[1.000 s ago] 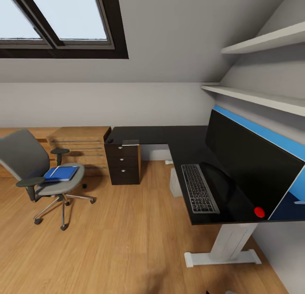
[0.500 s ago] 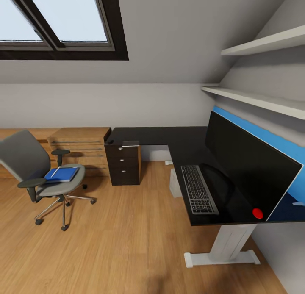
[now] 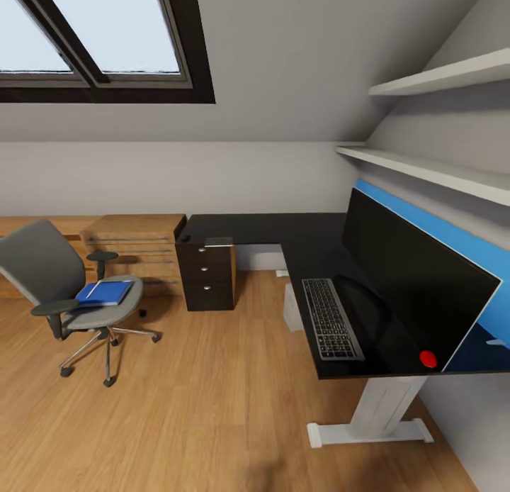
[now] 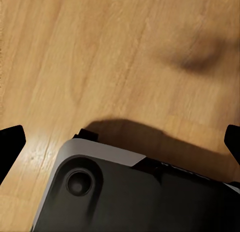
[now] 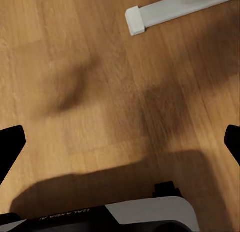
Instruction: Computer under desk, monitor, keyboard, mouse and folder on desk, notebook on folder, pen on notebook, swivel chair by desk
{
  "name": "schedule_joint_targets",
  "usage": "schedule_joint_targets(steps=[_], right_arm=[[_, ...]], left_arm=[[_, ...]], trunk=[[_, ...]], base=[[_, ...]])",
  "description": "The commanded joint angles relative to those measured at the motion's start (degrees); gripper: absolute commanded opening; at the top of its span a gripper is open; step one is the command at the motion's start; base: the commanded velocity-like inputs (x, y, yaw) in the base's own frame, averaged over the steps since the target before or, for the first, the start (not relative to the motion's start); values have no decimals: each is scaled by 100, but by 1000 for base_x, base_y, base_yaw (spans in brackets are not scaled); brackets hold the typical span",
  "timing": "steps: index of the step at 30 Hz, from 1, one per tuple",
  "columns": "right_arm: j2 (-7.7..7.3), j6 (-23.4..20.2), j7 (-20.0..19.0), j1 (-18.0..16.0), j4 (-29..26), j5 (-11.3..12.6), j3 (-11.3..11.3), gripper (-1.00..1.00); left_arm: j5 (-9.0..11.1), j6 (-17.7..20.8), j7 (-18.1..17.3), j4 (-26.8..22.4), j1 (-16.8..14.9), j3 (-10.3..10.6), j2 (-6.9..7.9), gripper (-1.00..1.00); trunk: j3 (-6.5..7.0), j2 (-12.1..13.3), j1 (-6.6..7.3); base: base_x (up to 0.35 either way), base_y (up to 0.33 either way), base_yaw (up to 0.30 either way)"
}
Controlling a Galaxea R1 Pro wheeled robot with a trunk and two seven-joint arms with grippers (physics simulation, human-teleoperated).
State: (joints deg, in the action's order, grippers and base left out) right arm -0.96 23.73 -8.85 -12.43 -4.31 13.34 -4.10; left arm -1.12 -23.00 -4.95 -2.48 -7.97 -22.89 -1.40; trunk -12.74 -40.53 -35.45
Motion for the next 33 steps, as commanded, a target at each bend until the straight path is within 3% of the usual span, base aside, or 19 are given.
schedule_joint_targets(steps=[1, 19, 25, 33], right_arm=[[0, 15, -59, -6, 8, 40, -42, 100], [0, 13, -55, -7, 0, 42, -55, 100], [2, 17, -58, -7, 0, 35, -46, 100], [17, 26, -55, -7, 4, 50, -40, 100]], left_arm=[[-11, -12, -32, 2, -3, -48, -1, 100], [-11, -12, -35, 2, -3, -48, -8, 100], [-16, -18, -40, 2, -3, -48, -9, 100], [-11, -13, -48, 4, -3, -43, 6, 100]], trunk=[[10, 35, 21], [334, 757, 417], [334, 757, 417], [334, 757, 417]], base=[[0, 0, 0], [0, 0, 0], [0, 0, 1], [102, 117, 259]])
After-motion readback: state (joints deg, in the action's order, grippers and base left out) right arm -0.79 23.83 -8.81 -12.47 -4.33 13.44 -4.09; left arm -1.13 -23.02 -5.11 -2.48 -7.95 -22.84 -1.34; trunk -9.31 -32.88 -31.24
